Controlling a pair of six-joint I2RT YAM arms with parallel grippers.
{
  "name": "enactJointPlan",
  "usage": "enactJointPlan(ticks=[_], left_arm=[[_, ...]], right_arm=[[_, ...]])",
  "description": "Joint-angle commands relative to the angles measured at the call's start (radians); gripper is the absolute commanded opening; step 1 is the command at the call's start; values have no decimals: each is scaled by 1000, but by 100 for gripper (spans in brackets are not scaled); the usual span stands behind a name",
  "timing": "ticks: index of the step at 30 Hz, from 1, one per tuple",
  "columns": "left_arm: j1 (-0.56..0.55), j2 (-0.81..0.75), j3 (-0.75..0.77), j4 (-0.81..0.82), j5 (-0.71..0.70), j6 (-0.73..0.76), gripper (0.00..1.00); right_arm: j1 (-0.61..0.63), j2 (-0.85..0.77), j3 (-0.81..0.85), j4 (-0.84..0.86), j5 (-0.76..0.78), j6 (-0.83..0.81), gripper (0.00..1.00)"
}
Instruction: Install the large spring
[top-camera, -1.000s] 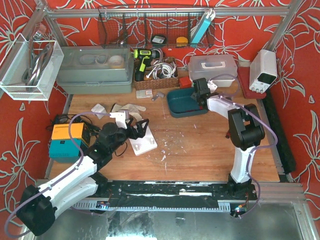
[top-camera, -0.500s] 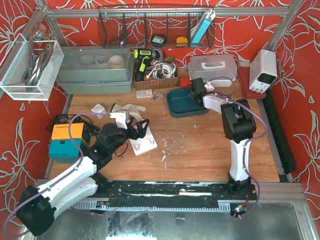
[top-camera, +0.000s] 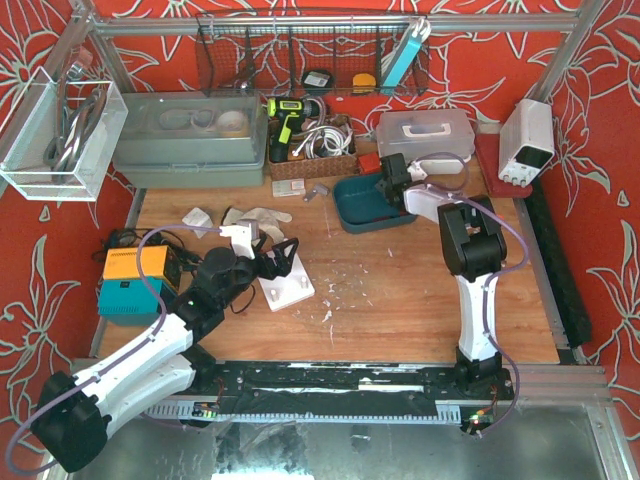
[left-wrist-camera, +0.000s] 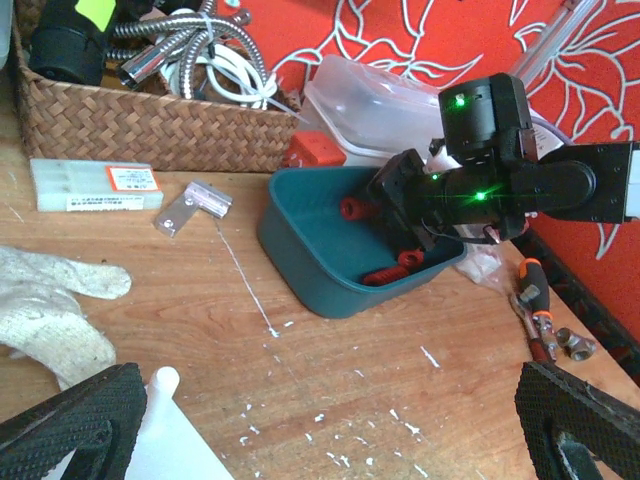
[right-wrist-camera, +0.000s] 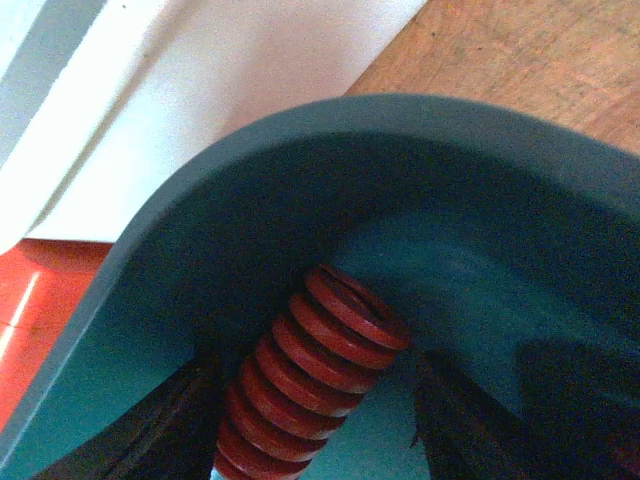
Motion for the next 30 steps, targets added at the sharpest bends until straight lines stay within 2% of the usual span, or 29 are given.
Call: enactJointPlan(ticks=[1, 3, 5, 11, 14, 17, 25, 30], left_arm=[[-10, -16, -1, 10, -31, 20, 100], [-11, -15, -1, 9, -35, 21, 100], [-12, -14, -1, 9, -39, 22, 100], [-15, -9, 2, 6, -42, 26, 100], [-16, -9, 4, 3, -45, 28, 100], [-18, -12, 2, 1, -51, 28, 100], [-21, -11, 5, 1, -53, 29, 100], [-23, -16, 4, 0, -57, 29, 100]], right_arm=[[-9, 50, 31, -161, 3, 34, 50], [-8, 36, 26, -188, 15, 41, 43], [-8, 13, 4, -188, 27, 53, 40], [-8, -33, 3, -49, -34, 3, 47], [-9, -6, 57, -92, -29, -4, 52], [-12, 24, 61, -103, -14, -5, 54], [-18, 83, 52, -128, -49, -21, 52], [-20, 66, 52, -136, -33, -71, 42]])
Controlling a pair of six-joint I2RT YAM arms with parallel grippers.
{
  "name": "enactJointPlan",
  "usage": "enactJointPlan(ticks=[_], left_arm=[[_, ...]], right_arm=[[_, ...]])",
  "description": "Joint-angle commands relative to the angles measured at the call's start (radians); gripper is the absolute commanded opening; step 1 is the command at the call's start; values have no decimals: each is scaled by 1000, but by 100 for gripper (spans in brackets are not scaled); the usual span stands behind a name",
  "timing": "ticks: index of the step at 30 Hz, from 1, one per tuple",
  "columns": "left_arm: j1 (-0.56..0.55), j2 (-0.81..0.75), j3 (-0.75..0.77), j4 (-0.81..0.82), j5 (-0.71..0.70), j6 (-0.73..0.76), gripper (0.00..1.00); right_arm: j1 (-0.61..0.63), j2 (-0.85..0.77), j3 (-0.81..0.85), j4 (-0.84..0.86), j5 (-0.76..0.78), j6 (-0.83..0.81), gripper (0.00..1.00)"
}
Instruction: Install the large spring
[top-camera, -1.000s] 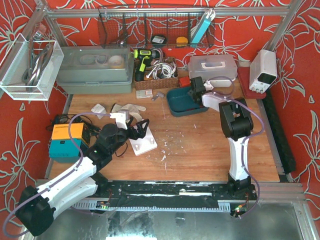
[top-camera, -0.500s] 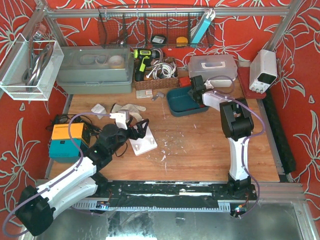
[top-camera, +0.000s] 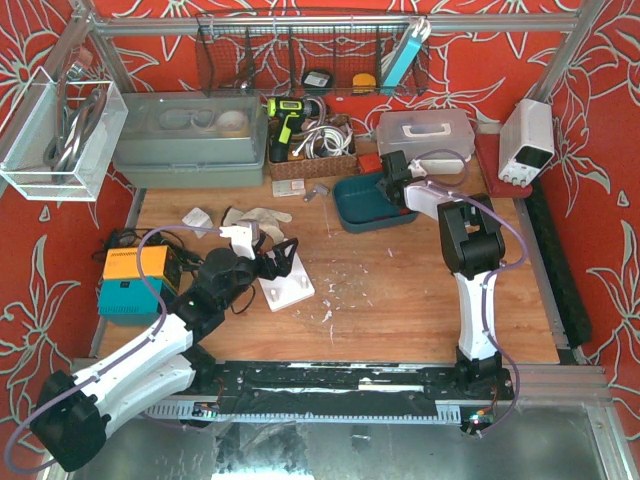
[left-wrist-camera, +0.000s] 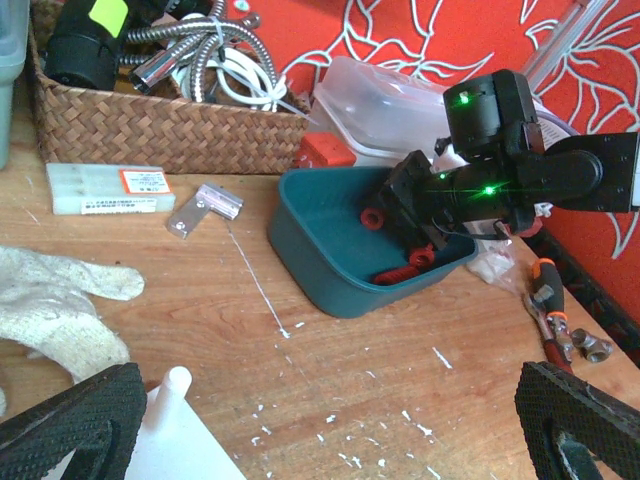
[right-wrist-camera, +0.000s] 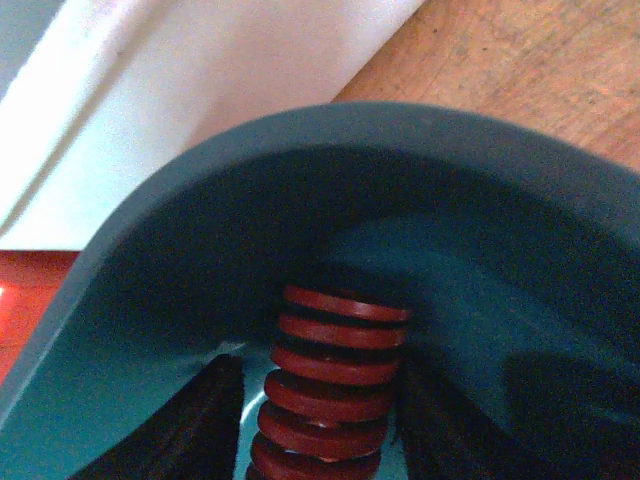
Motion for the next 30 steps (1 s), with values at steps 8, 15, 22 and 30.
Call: enactJointPlan(ticks=[8, 15, 22, 30], left_arm=[[-11, -17, 6, 2, -26, 15, 100], [-12, -22, 5, 1, -34, 15, 100], [-12, 6, 15, -6, -33, 18, 100], [-12, -7, 14, -13, -45, 15, 100]], right_arm=[[-7, -18, 4, -85, 1, -109, 24], [-8, -52, -27, -31, -64, -221, 16], [-9, -154, -94, 51, -100, -351, 16], [-8, -290, -212, 151, -178, -453, 15]])
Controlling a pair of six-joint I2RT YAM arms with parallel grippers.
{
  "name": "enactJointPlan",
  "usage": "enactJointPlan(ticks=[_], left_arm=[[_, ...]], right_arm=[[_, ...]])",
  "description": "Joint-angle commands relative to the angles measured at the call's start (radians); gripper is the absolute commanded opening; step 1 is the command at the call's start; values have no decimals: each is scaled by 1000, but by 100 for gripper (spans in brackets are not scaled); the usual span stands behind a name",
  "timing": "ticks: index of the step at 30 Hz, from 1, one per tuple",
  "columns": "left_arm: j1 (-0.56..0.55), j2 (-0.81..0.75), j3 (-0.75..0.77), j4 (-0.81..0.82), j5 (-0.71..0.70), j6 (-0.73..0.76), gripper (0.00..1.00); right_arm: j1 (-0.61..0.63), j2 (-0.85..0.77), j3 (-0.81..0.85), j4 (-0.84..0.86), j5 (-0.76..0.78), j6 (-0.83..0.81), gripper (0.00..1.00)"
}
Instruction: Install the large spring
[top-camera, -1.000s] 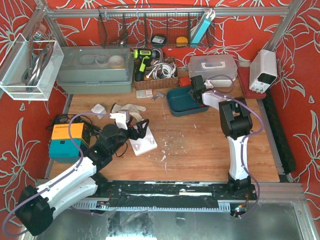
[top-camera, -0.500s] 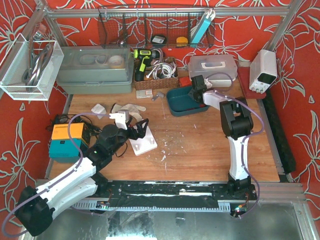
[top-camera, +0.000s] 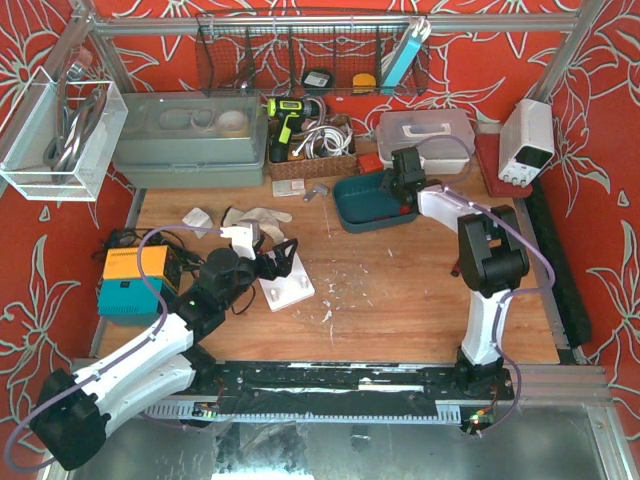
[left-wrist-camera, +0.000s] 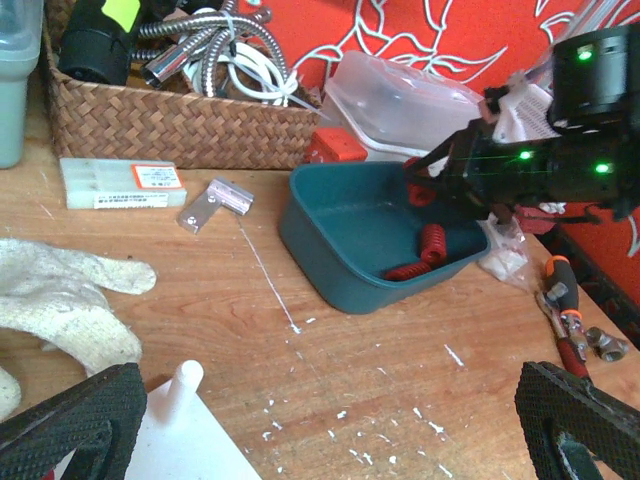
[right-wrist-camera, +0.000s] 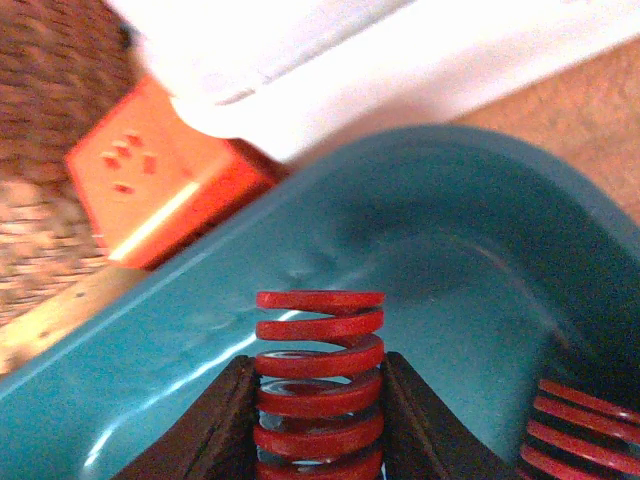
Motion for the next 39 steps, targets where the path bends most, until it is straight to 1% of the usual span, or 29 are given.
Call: enactJointPlan(ticks=[1, 8, 12, 16, 20, 28, 34, 39], left_arm=[[-7, -14, 12, -3, -29, 12, 100], [-7, 9, 20, -12, -50, -7, 100], [-7, 28, 55, -67, -85, -33, 100], [-7, 18, 88, -126, -44, -67, 100], [-7, 2, 124, -196, -6, -101, 99], [-5, 11, 297, -401, 60, -97, 81], [-5, 62, 458, -535, 119, -66, 73], [-5, 159, 539, -564, 259, -60, 70]], right_arm=[[-3, -101, -72, 99, -54, -93, 15], [1, -244, -225, 222, -120, -172, 15], [14, -323, -316, 269, -148, -202, 15], [51, -405, -389, 315, -152, -252, 15], [123, -479, -448, 342, -125, -322, 15], [306, -606, -553, 408, -85, -463, 15], [394, -718, -669, 481, -94, -558, 15], [450, -809, -788, 579, -98, -630, 14]])
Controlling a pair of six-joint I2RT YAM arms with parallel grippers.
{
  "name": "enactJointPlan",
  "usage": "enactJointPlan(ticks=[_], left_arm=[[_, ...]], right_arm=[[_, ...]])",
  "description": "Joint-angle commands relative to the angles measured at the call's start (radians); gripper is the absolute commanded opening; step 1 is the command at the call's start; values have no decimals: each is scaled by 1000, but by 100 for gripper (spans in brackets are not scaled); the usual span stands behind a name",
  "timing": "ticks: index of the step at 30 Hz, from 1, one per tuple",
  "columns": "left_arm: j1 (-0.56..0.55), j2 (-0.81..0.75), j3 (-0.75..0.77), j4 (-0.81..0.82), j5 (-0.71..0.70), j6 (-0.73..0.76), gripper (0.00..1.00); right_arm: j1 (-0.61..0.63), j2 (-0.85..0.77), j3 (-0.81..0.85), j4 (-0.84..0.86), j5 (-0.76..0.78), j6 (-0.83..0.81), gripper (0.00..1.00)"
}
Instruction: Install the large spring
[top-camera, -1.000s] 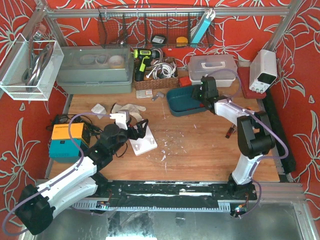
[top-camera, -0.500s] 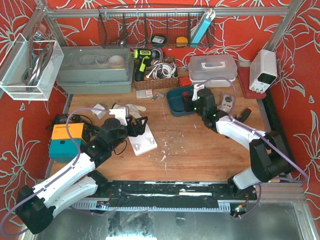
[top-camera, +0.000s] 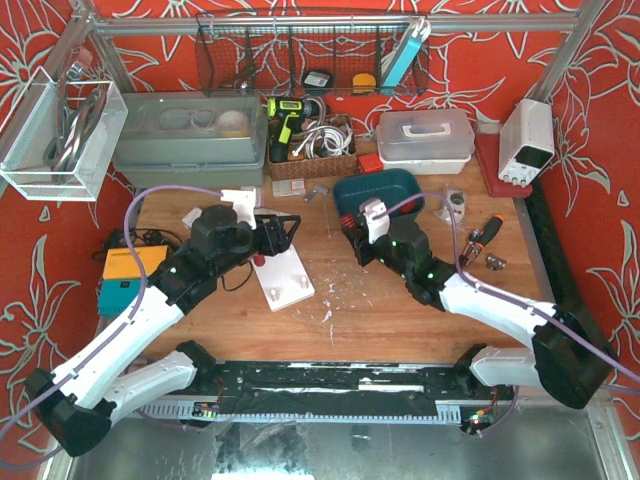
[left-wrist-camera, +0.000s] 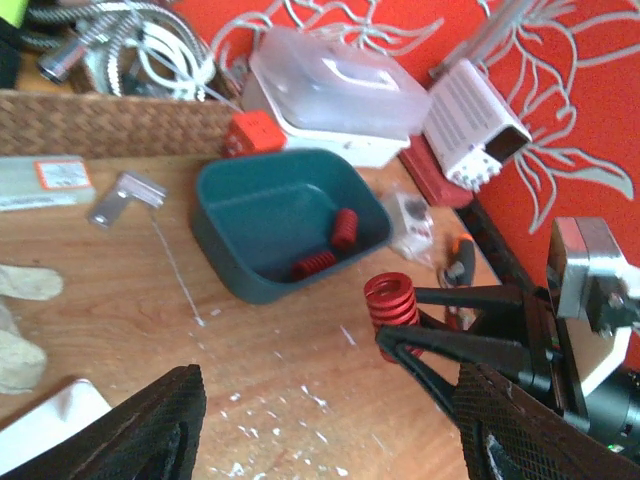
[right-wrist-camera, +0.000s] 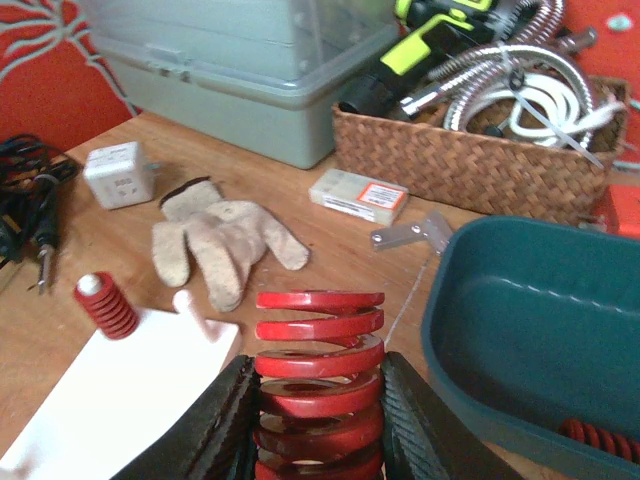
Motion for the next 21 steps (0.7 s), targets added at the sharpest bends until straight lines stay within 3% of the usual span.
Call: enactJointPlan(ticks=[1, 8, 15, 21], left_arm=[[-5, 89, 65, -70, 161, 20, 69], [-5, 242, 132, -67, 342, 15, 64], [-5, 301, 162, -84, 415, 47, 75], [-5, 330, 152, -75, 449, 48, 68]], right_arm=[[42, -75, -81, 153, 6, -101, 14], [109, -92, -119, 232, -15, -196, 15], [161, -78, -112, 238, -11, -255, 14], [184, -79, -113, 243, -8, -274, 14]])
